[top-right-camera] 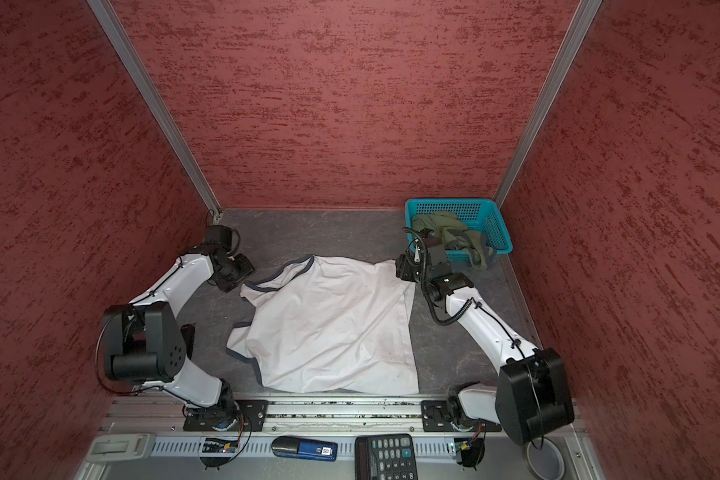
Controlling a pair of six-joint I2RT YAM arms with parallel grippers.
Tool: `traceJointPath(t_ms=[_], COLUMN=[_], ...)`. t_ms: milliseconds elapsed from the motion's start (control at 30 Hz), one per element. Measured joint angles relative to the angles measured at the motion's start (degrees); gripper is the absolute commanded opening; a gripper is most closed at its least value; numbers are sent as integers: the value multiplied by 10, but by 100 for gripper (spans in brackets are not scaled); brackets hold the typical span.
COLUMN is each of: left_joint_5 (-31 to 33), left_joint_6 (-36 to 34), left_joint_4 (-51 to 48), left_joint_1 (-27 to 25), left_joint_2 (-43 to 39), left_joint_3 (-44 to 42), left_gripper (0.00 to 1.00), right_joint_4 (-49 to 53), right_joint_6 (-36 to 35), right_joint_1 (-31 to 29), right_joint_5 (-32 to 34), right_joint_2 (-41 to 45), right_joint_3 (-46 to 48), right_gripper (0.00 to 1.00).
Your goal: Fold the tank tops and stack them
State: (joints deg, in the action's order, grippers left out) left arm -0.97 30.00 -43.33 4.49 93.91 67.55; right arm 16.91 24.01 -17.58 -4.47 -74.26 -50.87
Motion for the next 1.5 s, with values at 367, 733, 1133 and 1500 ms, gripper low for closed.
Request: traceJointPath(t_ms=[367,733,1133,1500], left_joint_5=[37,45,35,-6], left_joint_6=[-2,-5,-6,-11], left_joint_4=[5,5,23,65], left_joint_1=[0,1,2,56], left_joint_2=[95,157,143,22], left_joint_3=[52,52,49,45], left_gripper=[56,39,4,0], right_joint_4=[-23,-51,-58,-44], right_joint_6=[49,72,78,68], right_joint_1=[-12,-27,-33,-37], right_joint_5=[-69,-89,-93,-83], right_joint_2=[2,-19,-66,-131], right_joint_3=[99,110,112,105], right_gripper=[65,65,63,56])
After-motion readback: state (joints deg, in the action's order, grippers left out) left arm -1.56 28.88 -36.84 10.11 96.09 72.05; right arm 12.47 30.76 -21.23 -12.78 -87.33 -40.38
